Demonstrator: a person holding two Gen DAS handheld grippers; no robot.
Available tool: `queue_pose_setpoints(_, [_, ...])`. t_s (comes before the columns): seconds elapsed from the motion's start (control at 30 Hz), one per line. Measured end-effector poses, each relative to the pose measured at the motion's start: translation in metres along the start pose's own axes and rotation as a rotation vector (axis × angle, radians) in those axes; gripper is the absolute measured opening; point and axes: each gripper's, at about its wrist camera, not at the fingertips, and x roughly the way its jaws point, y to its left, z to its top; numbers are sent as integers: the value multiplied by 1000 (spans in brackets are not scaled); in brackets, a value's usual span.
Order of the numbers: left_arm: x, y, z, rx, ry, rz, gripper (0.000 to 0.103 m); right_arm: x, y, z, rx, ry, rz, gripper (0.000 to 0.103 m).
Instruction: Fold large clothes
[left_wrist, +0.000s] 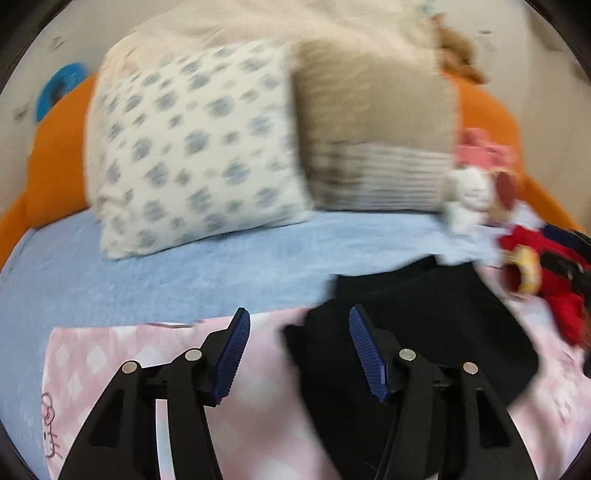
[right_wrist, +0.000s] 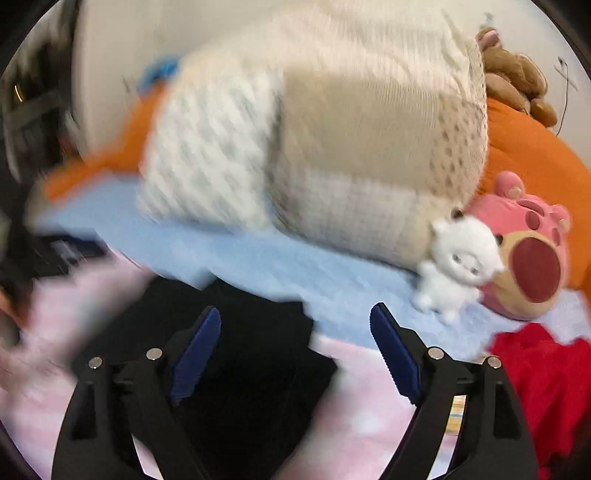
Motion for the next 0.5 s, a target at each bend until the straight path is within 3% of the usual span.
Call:
queue_pose_setpoints(0.07, [0,-25,-4,42,43,-72,59,-2,5,3,63,19,63,25])
queue_pose_setpoints(0.13, [12,-46,-7,72,94,-115,54,23,6,1,168,107,118,8])
queue_pose_setpoints(0.2, [33,-57,-5,79,131,-92,50,47,3,-2,227,163,126,8])
queue_pose_setpoints(0.33, [87,-33,-4,-97,260,-89,41,92,-13,-16,286,256,2,8])
queue_pose_setpoints(0.4, [101,-25,-8,-132,274,-93,42,112,-25,-34,313,330,-55,2])
queue_pose_setpoints(0.5, [113,-23,-12,-139,279,-96,42,128,-36,-60,320,371,-86,2])
